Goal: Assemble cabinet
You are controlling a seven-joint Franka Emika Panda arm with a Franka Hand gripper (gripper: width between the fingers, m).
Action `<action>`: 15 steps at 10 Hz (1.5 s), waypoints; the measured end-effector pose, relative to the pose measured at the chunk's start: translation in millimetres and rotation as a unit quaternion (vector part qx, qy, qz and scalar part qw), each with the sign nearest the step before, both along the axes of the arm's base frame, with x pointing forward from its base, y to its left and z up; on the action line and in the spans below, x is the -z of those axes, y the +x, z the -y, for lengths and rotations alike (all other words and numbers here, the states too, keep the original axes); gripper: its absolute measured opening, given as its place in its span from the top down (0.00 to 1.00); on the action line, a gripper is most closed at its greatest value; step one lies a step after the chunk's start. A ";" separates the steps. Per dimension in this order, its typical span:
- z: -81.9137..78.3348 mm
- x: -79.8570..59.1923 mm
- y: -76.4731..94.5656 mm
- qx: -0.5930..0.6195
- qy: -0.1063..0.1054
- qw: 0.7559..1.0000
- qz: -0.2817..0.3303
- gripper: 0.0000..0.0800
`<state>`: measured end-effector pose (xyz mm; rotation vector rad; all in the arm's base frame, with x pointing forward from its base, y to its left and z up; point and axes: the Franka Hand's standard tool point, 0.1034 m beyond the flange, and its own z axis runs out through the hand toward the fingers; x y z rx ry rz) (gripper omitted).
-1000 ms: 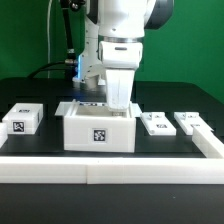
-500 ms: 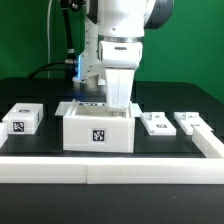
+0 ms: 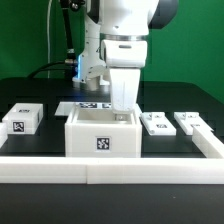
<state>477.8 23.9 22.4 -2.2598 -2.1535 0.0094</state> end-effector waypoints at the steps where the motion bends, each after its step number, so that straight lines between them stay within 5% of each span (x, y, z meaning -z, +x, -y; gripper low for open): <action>1: -13.1 1.2 9.3 0.002 0.003 1.000 0.003 0.95; 3: -40.5 3.4 23.6 -0.010 0.007 1.000 0.007 0.95; 8: -41.0 3.4 26.8 -0.012 0.008 1.000 0.009 0.95; 12: -85.0 3.2 39.3 -0.007 0.014 1.000 0.013 0.95; 15: -99.1 4.0 39.3 0.004 0.009 1.000 0.003 0.95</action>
Offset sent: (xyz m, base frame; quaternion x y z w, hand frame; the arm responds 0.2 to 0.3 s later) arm 0.0000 0.0000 0.0000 0.0000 0.0000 0.0000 1.0000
